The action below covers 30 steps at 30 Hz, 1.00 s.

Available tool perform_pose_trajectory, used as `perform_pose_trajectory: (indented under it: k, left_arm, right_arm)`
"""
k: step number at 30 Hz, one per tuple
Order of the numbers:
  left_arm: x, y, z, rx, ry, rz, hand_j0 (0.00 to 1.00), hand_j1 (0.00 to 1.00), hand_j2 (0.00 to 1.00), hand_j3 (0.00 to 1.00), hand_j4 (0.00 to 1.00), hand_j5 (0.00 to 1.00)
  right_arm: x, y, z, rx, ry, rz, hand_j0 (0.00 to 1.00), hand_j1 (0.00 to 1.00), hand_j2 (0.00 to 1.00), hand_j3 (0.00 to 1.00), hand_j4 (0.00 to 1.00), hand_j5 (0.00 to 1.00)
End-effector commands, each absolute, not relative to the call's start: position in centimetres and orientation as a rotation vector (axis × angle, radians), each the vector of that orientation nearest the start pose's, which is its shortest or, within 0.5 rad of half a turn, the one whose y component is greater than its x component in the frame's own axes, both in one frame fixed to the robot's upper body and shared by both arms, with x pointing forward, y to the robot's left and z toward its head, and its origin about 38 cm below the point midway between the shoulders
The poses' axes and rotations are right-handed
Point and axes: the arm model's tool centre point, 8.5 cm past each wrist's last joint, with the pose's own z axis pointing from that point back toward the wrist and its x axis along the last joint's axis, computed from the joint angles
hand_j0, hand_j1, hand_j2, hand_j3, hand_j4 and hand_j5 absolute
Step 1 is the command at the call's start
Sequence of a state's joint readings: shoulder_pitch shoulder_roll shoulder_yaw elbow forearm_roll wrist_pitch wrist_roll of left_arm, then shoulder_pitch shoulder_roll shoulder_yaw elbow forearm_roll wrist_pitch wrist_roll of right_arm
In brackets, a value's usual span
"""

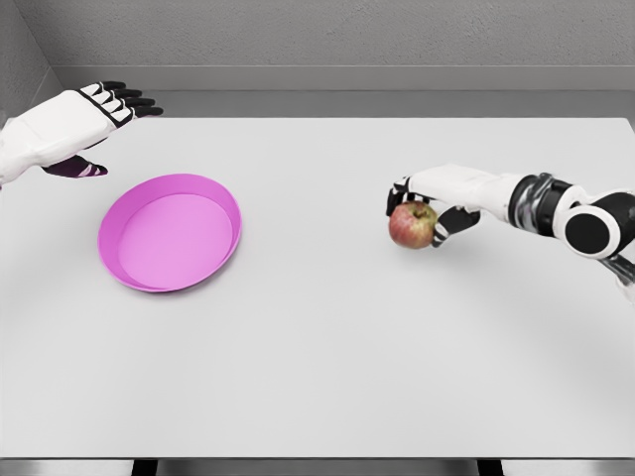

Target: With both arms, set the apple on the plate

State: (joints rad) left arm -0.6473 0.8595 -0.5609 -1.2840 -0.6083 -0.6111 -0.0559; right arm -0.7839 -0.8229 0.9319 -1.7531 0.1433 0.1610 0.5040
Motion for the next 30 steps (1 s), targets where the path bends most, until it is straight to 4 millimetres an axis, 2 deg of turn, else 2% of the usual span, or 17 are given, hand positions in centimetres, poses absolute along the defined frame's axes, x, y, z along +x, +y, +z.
perform_pose_trajectory:
  k: [1,4,11,14,17,18,19,22,23,24,25,26,27,28,29,30]
  left_arm:
    - [45.8,36.5,24.0,0.827,-1.614,-1.855,1.00,1.00,1.00,1.00,1.00,1.00]
    - [45.8,36.5,24.0,0.827,-1.614,-1.855,1.00,1.00,1.00,1.00,1.00,1.00]
    - [45.8,36.4,24.1,0.827,-1.615,-1.856,1.00,1.00,1.00,1.00,1.00,1.00]
    - [45.8,36.4,24.1,0.827,-1.615,-1.856,1.00,1.00,1.00,1.00,1.00,1.00]
    - [45.8,36.4,24.1,0.827,-1.615,-1.856,1.00,1.00,1.00,1.00,1.00,1.00]
    - [45.8,36.4,24.1,0.827,-1.615,-1.856,1.00,1.00,1.00,1.00,1.00,1.00]
    - [45.8,36.4,24.1,0.827,-1.615,-1.856,1.00,1.00,1.00,1.00,1.00,1.00]
    - [45.8,36.4,24.1,0.827,-1.615,-1.856,1.00,1.00,1.00,1.00,1.00,1.00]
    - [45.8,36.4,24.1,0.827,-1.615,-1.856,1.00,1.00,1.00,1.00,1.00,1.00]
    - [45.8,36.4,24.1,0.827,-1.615,-1.856,1.00,1.00,1.00,1.00,1.00,1.00]
    - [45.8,36.4,24.1,0.826,-1.616,-1.854,1.00,1.00,1.00,1.00,1.00,1.00]
    - [45.8,36.4,24.1,0.826,-1.616,-1.854,1.00,1.00,1.00,1.00,1.00,1.00]
    - [45.8,36.4,24.1,0.827,-1.615,-1.856,1.00,1.00,1.00,1.00,1.00,1.00]
    - [45.8,36.5,24.0,0.825,-1.615,-1.854,1.00,1.00,1.00,1.00,1.00,1.00]
    - [45.8,36.4,24.1,0.824,-1.620,-1.852,1.00,1.00,1.00,1.00,1.00,1.00]
    - [45.8,36.5,24.2,0.827,-1.621,-1.848,1.00,1.00,1.00,1.00,1.00,1.00]
  right_arm:
    - [42.3,-20.6,21.7,-0.273,-1.247,1.771,0.50,0.50,0.50,0.50,0.50,0.50]
    - [42.1,-18.7,21.3,-0.225,-1.274,1.783,0.50,0.50,0.50,0.50,0.50,0.50]
    - [41.6,-15.6,20.7,-0.155,-1.308,1.801,0.50,0.50,0.50,0.50,0.50,0.50]
    - [41.5,-14.4,20.6,-0.139,-1.315,1.814,0.50,0.50,0.50,0.50,0.50,0.50]
    - [41.5,-14.3,20.7,-0.141,-1.313,1.820,0.51,0.51,0.51,0.51,0.51,0.51]
    - [41.5,-14.4,20.7,-0.143,-1.313,1.818,0.57,0.57,0.57,0.57,0.57,0.57]
    - [41.6,-14.5,20.7,-0.151,-1.315,1.808,1.00,1.00,1.00,1.00,1.00,1.00]
    - [41.6,-14.5,20.8,-0.151,-1.318,1.809,1.00,1.00,1.00,1.00,1.00,1.00]
    - [41.8,-15.1,21.1,-0.168,-1.319,1.801,1.00,1.00,1.00,1.00,1.00,1.00]
    - [42.2,-17.2,21.6,-0.222,-1.300,1.794,1.00,1.00,1.00,1.00,1.00,1.00]
    - [43.3,-22.6,24.5,-0.359,-1.297,1.718,1.00,1.00,1.00,1.00,1.00,1.00]
    - [43.5,-28.4,27.9,-0.507,-1.287,1.656,1.00,1.00,1.00,1.00,1.00,1.00]
    - [43.1,-32.8,30.6,-0.615,-1.289,1.578,1.00,1.00,1.00,1.00,1.00,1.00]
    - [42.2,-36.4,32.9,-0.682,-1.289,1.501,1.00,1.00,1.00,1.00,1.00,1.00]
    - [41.7,-37.6,33.7,-0.692,-1.297,1.485,1.00,1.00,1.00,1.00,1.00,1.00]
    - [41.5,-37.8,34.4,-0.710,-1.308,1.501,1.00,1.00,1.00,1.00,1.00,1.00]
